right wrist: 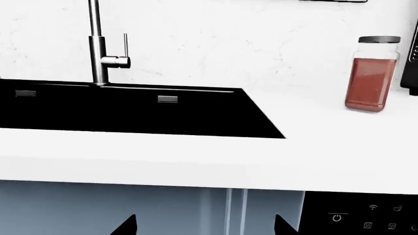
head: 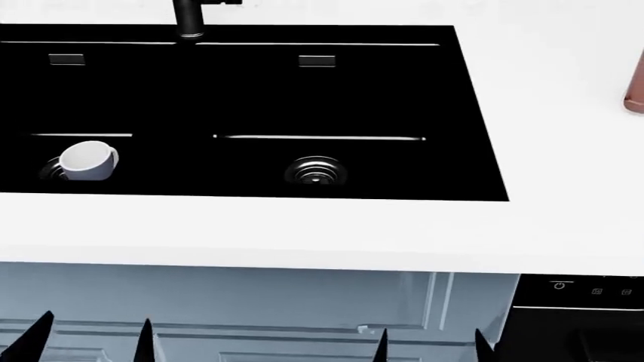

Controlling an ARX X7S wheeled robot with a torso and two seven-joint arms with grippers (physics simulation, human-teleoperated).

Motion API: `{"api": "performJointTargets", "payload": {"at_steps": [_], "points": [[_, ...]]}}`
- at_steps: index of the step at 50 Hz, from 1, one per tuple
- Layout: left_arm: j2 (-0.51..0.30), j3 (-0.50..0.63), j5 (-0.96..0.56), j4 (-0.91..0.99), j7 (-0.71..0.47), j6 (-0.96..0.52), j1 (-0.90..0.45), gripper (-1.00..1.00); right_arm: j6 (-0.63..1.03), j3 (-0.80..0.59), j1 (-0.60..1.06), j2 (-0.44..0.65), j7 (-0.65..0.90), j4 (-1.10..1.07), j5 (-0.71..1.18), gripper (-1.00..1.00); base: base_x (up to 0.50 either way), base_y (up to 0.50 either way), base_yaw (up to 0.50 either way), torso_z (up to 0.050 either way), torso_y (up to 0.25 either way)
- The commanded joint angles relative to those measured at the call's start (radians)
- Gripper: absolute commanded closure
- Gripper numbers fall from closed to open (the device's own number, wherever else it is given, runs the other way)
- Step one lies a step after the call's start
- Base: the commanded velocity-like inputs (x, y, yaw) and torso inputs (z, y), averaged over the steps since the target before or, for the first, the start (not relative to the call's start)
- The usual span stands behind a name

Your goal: Turn on the sink faucet.

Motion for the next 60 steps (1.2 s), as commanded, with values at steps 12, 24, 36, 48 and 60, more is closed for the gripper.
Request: {"api": "performJointTargets", "payload": {"at_steps": [12, 24, 36, 48, 60], "points": [[-0.082, 0.025, -0.009, 0.519, -0.036, -0.355, 0.017, -1.00, 0.304, 0.016, -0.028, 0.084, 0.044, -0.478, 0.001, -1.00, 0.00, 0.00, 0.00, 0.050, 0.113], [-0.131, -0.021, -0.066, 0.760, -0.037, -0.739, -0.207, -1.00, 0.648, 0.054, 0.164, 0.143, 0.036, -0.673, 0.023, -1.00, 0.00, 0.00, 0.00, 0.050, 0.112], [-0.404, 0.002, -0.564, 0.771, -0.431, -0.863, -0.458, -1.00, 0.913, -0.016, 0.344, 0.209, 0.086, -0.729, -0.018, -1.00, 0.00, 0.00, 0.00, 0.050, 0.112], [-0.427, 0.008, -0.563, 0.742, -0.439, -0.819, -0.435, -1.00, 0.918, 0.015, 0.358, 0.187, 0.063, -0.750, 0.029, -1.00, 0.01, 0.49, 0.00, 0.050, 0.113], [-0.442, 0.002, -0.588, 0.741, -0.454, -0.812, -0.435, -1.00, 0.927, -0.005, 0.375, 0.192, 0.075, -0.761, 0.044, -1.00, 0.02, 0.50, 0.00, 0.050, 0.113]]}}
